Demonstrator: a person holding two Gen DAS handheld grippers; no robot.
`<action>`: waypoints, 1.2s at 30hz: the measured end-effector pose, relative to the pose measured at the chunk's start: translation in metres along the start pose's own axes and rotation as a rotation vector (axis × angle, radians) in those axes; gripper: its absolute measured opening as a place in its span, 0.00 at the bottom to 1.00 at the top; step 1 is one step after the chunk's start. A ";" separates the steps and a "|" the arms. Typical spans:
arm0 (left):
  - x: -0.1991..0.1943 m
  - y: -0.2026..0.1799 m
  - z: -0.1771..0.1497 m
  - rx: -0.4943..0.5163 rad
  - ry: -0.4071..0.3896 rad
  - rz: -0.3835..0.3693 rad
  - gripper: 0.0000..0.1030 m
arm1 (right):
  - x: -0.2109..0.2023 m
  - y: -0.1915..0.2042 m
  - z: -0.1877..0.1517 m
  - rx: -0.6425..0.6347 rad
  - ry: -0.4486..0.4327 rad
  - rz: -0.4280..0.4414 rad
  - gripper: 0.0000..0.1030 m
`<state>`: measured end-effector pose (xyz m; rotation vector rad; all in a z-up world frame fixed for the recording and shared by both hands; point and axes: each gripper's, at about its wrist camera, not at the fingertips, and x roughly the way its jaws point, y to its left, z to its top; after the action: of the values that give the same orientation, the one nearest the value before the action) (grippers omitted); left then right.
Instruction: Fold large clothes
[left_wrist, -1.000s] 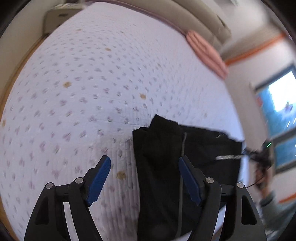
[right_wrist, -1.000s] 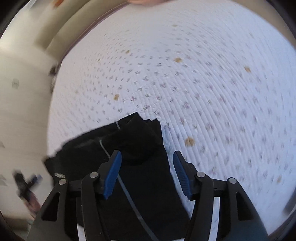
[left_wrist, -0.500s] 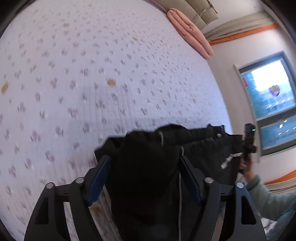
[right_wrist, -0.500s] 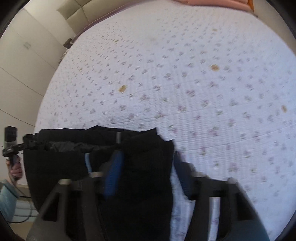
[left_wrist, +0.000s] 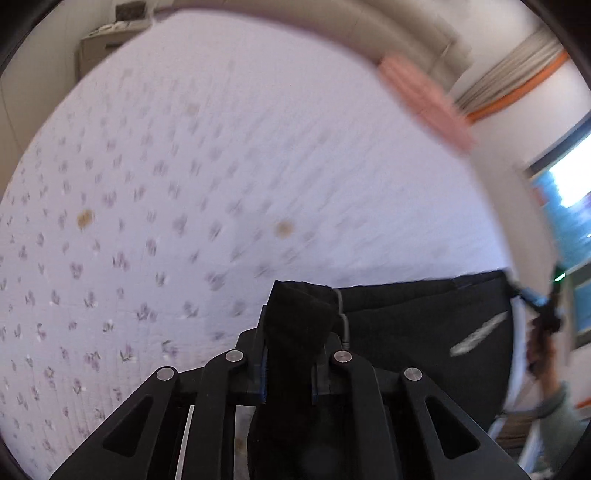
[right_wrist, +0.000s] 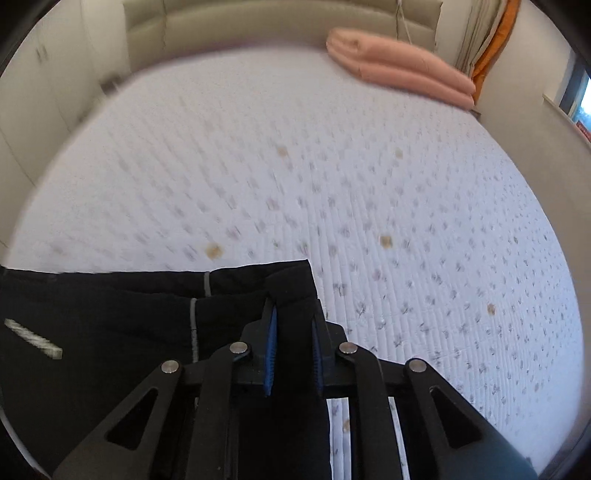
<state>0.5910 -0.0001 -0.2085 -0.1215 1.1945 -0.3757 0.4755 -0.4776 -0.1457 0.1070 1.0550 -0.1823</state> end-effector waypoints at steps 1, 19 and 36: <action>0.017 0.000 -0.002 0.006 0.024 0.025 0.16 | 0.029 0.005 -0.006 0.004 0.067 -0.011 0.17; -0.063 0.036 -0.001 -0.095 -0.141 0.215 0.68 | 0.010 -0.028 -0.012 0.205 0.115 0.064 0.46; -0.022 -0.182 -0.138 0.201 -0.015 0.027 0.66 | -0.069 0.122 -0.109 -0.118 0.096 0.197 0.47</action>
<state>0.4166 -0.1472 -0.1877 0.0651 1.1363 -0.4682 0.3739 -0.3323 -0.1391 0.1129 1.1409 0.0635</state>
